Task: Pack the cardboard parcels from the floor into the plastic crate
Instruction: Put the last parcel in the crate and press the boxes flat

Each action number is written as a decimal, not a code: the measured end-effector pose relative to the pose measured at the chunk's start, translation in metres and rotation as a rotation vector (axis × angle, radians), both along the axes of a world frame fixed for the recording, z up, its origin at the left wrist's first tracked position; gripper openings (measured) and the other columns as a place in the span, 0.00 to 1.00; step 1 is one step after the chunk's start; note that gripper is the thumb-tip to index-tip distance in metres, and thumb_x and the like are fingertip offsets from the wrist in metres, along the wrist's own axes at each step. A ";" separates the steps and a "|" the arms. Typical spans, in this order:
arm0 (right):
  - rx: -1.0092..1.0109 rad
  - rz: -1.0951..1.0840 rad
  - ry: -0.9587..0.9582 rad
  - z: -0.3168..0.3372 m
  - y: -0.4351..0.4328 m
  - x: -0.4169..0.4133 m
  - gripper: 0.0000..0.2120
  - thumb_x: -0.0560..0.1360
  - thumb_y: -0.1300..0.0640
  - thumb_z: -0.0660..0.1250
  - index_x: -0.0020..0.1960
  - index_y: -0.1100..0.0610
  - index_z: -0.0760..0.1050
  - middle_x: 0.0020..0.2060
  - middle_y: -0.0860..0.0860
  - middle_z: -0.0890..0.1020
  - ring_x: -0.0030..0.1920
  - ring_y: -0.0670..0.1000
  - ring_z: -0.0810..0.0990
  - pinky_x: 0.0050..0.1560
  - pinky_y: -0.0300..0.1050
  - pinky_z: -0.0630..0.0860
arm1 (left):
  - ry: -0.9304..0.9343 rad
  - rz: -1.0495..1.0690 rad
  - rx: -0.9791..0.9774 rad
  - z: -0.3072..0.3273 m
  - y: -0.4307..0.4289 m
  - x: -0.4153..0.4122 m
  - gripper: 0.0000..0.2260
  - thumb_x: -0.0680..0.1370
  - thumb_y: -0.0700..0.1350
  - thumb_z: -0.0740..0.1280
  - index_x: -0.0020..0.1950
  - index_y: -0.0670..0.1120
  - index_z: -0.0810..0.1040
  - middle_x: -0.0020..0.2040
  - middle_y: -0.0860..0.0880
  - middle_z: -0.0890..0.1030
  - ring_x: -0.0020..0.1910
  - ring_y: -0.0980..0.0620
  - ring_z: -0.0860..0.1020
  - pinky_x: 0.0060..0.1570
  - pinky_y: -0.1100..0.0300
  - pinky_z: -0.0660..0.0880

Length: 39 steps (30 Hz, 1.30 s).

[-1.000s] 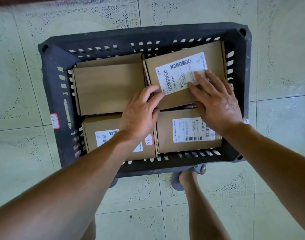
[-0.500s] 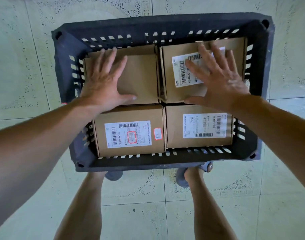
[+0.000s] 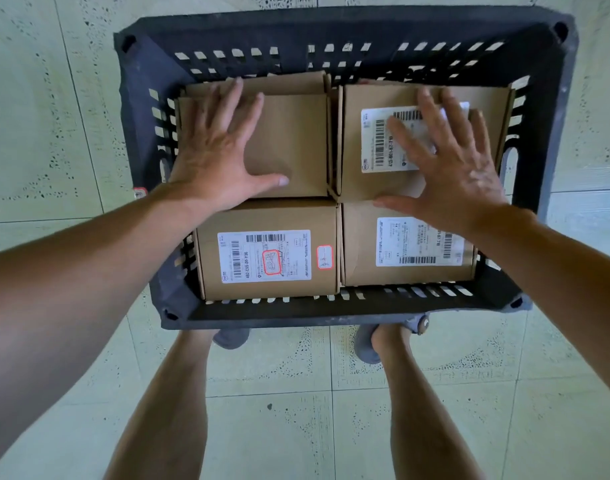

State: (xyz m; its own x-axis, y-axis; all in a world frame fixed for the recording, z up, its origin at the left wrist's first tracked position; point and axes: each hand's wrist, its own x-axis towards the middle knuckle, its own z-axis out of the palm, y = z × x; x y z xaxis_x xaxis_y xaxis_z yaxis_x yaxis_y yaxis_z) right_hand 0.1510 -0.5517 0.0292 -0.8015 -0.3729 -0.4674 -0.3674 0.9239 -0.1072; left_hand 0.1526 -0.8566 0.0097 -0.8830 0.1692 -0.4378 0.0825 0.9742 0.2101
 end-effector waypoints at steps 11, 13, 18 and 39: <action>-0.022 -0.446 -0.217 0.015 0.010 0.126 0.37 0.72 0.41 0.66 0.77 0.41 0.55 0.79 0.52 0.48 0.78 0.60 0.45 0.73 0.62 0.52 | -0.057 -0.190 -0.039 0.001 -0.001 0.115 0.50 0.66 0.70 0.69 0.79 0.47 0.54 0.79 0.43 0.56 0.78 0.39 0.53 0.74 0.38 0.50; 0.000 -0.525 -0.351 0.009 0.006 0.127 0.40 0.74 0.38 0.64 0.77 0.37 0.44 0.78 0.46 0.36 0.77 0.58 0.35 0.74 0.62 0.49 | -0.063 -0.182 -0.043 -0.001 0.003 0.114 0.50 0.66 0.70 0.69 0.79 0.47 0.53 0.79 0.44 0.55 0.78 0.39 0.53 0.74 0.38 0.50; -0.037 -0.479 -0.452 0.011 0.008 0.123 0.35 0.77 0.37 0.59 0.77 0.36 0.43 0.77 0.44 0.34 0.76 0.56 0.30 0.74 0.62 0.48 | -0.071 -0.168 -0.031 0.002 -0.001 0.113 0.49 0.67 0.67 0.70 0.79 0.47 0.53 0.80 0.45 0.54 0.78 0.41 0.52 0.75 0.38 0.50; 0.042 -0.107 -0.048 -0.003 -0.010 0.023 0.41 0.74 0.35 0.61 0.79 0.42 0.42 0.78 0.54 0.37 0.77 0.61 0.36 0.75 0.66 0.42 | -0.150 -0.049 -0.081 0.000 -0.010 0.042 0.43 0.71 0.74 0.53 0.80 0.56 0.45 0.80 0.48 0.38 0.78 0.42 0.37 0.74 0.38 0.43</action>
